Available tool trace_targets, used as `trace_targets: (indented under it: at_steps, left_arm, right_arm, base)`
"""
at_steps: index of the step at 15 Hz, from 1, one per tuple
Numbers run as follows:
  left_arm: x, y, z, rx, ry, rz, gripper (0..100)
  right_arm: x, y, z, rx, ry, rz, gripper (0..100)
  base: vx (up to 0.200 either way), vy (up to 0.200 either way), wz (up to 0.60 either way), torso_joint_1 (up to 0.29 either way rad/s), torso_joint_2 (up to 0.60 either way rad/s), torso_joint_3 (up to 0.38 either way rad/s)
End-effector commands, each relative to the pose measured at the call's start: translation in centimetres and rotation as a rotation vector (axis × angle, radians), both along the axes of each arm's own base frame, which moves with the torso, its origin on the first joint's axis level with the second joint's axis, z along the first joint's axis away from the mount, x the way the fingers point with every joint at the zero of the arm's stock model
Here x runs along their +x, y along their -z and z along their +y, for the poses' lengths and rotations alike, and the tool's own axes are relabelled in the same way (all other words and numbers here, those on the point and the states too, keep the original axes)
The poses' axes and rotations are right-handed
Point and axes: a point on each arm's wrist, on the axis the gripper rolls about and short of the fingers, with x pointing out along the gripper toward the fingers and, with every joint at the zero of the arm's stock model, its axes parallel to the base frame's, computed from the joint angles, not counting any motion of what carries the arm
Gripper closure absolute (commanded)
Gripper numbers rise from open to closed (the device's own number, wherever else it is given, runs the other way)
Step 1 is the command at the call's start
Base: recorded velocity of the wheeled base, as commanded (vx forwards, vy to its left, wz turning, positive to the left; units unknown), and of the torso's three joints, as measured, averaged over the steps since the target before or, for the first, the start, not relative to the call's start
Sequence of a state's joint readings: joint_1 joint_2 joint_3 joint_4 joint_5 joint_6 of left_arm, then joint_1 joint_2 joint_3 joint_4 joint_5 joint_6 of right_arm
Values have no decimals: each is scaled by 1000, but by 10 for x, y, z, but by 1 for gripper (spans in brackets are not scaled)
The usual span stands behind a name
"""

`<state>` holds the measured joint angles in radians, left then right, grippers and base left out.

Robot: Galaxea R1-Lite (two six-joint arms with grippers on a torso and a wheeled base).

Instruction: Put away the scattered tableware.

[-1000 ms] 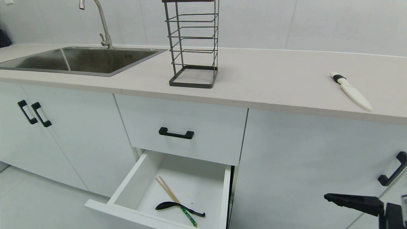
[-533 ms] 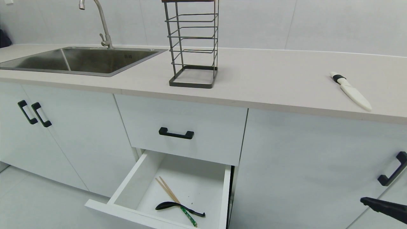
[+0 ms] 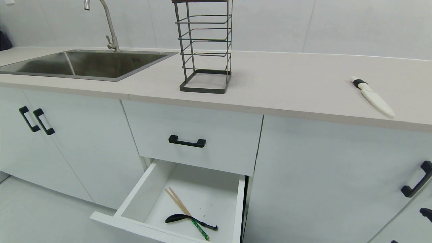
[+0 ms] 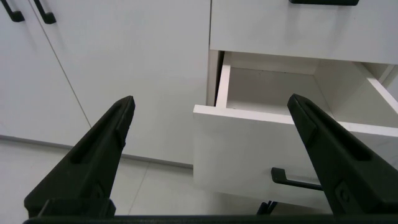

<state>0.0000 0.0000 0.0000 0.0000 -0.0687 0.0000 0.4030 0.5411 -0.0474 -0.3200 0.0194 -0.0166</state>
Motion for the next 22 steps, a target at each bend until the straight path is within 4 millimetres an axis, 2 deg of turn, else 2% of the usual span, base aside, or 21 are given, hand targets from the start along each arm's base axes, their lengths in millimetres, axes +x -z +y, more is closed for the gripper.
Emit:
trace_targets:
  at_steps: [1,4,7,11,15,16,22]
  left_arm:
    - [0,0,0,0,0,2,0]
    - [0,0,0,0,0,2,0]
    - [0,0,0,0,0,2,0]
    - [0,0,0,2,0,1,0]
    - [0,0,0,0,2,2,0]
    - [0,0,0,-2,0,2,0]
    - [0,0,0,2,6,-3,0]
  right_arm:
    - [-4,0,-4,14,76,-36,0]
    - [-22,0,-11,59,175,-173,0]
    - [-45,14,-13,64,237,-275,0]
    - [-52,26,-10,54,296,-308,0]
    - [-53,40,-11,32,300,-200,0]
    - [-52,44,-12,20,351,-172,0]
    - [-53,44,-13,54,398,-149,0]
  base:
    - [0,0,0,0,0,0]
    - [0,0,0,0,0,0]
    - [0,0,0,0,0,0]
    - [0,0,0,0,0,0]
    - [0,0,0,0,0,0]
    - [0,0,0,0,0,0]
    - [0,0,0,0,0,0]
